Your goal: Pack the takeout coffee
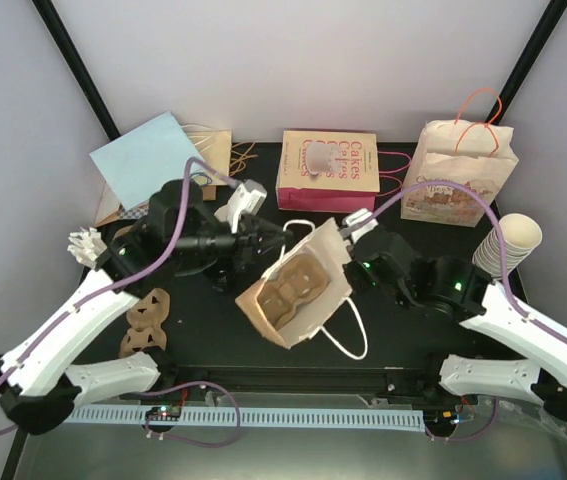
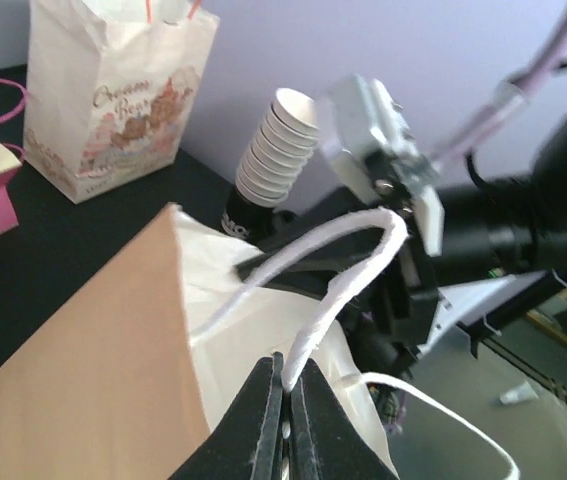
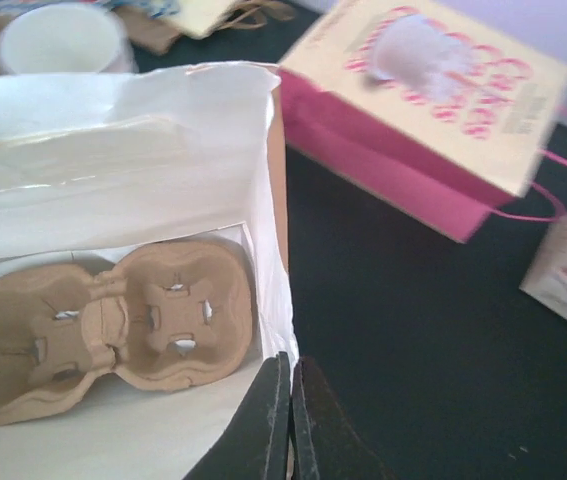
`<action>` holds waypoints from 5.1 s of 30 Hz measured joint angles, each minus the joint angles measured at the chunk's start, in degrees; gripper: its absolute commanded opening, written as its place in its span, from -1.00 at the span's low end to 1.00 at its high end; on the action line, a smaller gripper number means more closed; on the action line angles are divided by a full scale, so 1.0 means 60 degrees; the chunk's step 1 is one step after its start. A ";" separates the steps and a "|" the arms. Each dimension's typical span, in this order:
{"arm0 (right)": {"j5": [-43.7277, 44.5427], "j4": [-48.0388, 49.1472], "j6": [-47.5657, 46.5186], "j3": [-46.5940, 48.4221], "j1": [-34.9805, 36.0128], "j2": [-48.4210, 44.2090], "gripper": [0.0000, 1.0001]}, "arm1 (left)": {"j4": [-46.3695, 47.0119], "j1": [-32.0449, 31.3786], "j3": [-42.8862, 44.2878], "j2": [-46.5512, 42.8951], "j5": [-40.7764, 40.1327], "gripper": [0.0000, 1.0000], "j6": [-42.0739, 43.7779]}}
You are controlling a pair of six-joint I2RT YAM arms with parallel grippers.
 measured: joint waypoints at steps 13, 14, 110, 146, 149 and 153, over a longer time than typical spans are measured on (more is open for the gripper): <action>0.2080 0.1100 0.1963 -0.3508 -0.0127 -0.2182 -0.97 | 0.0994 0.0229 0.0652 0.2197 -0.0160 -0.97 0.1428; 0.1974 0.1213 0.2120 -0.3708 -0.0127 -0.2146 -0.97 | 0.1045 0.0229 0.0495 0.2197 -0.0124 -0.97 0.1523; -0.1504 -0.2058 0.5038 0.2852 -0.3322 0.3493 -0.98 | 0.1541 0.2346 -0.0138 0.2204 -0.0164 -0.02 -0.0503; -0.1137 -0.1756 0.3024 0.4812 -0.6586 0.4951 0.53 | -0.1570 0.3279 -0.0652 -0.1552 -0.1738 0.98 0.0117; -0.0969 -0.1781 0.2761 0.5009 -0.6586 0.4663 0.75 | -0.1934 0.3293 -0.0794 -0.1869 -0.1963 0.98 0.0157; -0.0936 -0.1759 0.2390 0.5053 -0.6586 0.4033 0.87 | -0.2382 0.3293 -0.0943 -0.2357 -0.2295 0.98 0.0182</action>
